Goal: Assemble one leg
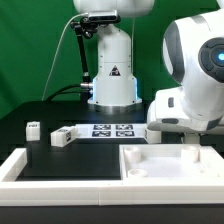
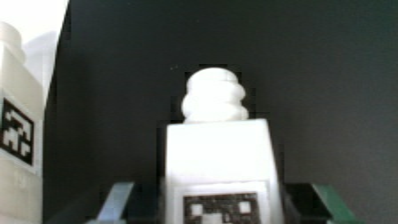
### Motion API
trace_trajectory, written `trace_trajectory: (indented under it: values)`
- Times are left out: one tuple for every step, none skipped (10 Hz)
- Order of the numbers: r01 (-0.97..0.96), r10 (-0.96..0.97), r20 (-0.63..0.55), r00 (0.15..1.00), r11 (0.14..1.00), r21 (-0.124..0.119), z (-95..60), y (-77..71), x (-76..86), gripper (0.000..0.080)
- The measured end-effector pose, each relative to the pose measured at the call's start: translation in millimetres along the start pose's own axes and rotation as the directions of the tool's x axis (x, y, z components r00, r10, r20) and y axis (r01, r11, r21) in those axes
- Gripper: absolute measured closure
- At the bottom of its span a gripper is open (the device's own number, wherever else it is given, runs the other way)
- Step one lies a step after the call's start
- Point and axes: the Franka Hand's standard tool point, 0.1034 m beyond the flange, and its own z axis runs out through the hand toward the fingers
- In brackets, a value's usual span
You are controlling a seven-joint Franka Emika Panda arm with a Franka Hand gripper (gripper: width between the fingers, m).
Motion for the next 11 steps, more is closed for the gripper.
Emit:
trace_trajectory:
  values:
    - [0.0, 0.0, 0.0, 1.0, 1.0, 0.0, 0.0, 0.0, 0.0, 0.0514]
    - [0.0, 0.0, 0.0, 1.0, 1.0, 0.0, 0.0, 0.0, 0.0, 0.0514]
    - [0.0, 0.0, 0.0, 1.0, 1.0, 0.0, 0.0, 0.0, 0.0, 0.0514]
    - [0.0, 0.0, 0.0, 1.0, 1.0, 0.0, 0.0, 0.0, 0.0, 0.0514]
    - [0.0, 0.0, 0.0, 1.0, 1.0, 0.0, 0.0, 0.0, 0.0, 0.0514]
    - [0.011, -0.011, -0.003, 1.0, 1.0, 0.001, -2.0, 1.2, 0.3, 0.0513]
    - [0.025, -0.025, -0.012, 1.0, 1.0, 0.005, -13.0, 4.9, -2.0, 0.0513]
    - [0.031, -0.031, -0.005, 1.0, 1.0, 0.003, -30.9, 7.9, -12.2, 0.0512]
    - [0.044, -0.044, -0.009, 0.999, 0.999, 0.001, -47.4, 7.4, -19.3, 0.0512]
    - [0.047, -0.047, -0.007, 0.999, 0.999, 0.001, -59.7, 7.1, -24.4, 0.0512]
    - [0.049, -0.049, -0.01, 0.999, 0.999, 0.002, -71.4, 6.8, -27.0, 0.0512]
